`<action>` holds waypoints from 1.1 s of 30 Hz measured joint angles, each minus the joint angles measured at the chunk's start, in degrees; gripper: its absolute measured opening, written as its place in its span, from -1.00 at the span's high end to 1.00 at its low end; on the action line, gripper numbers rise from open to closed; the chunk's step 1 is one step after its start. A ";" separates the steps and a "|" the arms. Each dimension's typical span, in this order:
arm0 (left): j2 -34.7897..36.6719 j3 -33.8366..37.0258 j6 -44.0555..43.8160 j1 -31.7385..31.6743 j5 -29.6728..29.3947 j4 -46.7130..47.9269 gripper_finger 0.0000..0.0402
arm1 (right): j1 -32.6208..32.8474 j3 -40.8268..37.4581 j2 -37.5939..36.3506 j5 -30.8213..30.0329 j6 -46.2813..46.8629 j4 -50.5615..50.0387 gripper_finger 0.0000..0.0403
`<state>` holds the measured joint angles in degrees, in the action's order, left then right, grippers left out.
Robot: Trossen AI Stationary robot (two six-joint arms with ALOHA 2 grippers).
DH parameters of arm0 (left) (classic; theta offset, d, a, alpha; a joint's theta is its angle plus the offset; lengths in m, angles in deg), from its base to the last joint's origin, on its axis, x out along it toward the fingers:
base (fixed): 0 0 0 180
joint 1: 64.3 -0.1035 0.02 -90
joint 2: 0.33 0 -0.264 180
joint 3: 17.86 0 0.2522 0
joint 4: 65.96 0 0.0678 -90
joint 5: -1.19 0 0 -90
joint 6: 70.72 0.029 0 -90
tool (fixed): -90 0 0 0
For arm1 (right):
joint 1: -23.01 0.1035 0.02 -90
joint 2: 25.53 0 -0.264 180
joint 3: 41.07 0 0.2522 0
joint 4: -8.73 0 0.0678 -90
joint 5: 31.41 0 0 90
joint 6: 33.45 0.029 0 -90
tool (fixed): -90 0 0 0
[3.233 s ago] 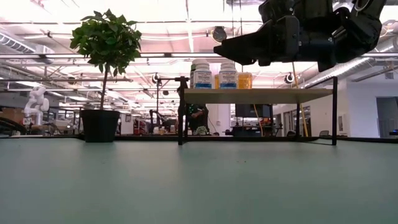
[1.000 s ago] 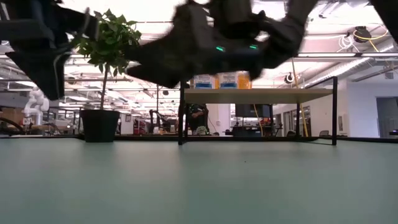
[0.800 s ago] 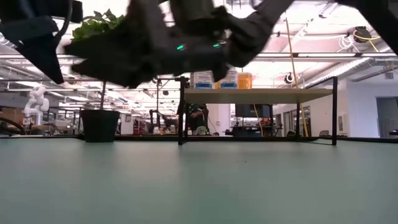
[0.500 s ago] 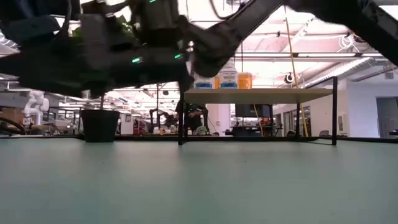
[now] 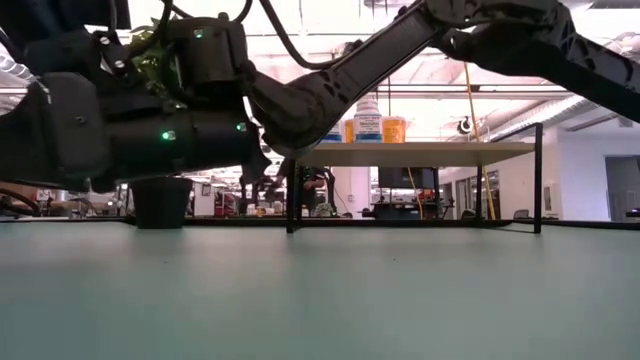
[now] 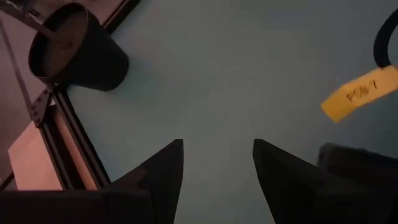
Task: Pick and place medicine bottles onto shelf by color
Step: Put the orange medicine bottle on the shelf
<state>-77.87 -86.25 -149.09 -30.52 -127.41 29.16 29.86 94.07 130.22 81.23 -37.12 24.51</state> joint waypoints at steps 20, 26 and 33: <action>0.00 0.00 -0.06 0.00 0.01 -0.15 0.03 | -0.90 0.00 0.03 2.88 1.48 -0.71 -0.23; 0.00 0.00 -0.13 0.00 0.01 -0.56 0.03 | -0.85 0.00 0.03 3.08 1.50 -0.85 -0.07; 0.00 1.72 0.03 0.00 -0.01 -0.59 0.03 | -1.55 -0.03 -1.28 3.90 1.83 -3.46 0.00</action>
<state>-77.87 -84.53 -149.06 -30.52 -127.42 28.57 28.31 94.04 128.94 85.12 -35.30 21.05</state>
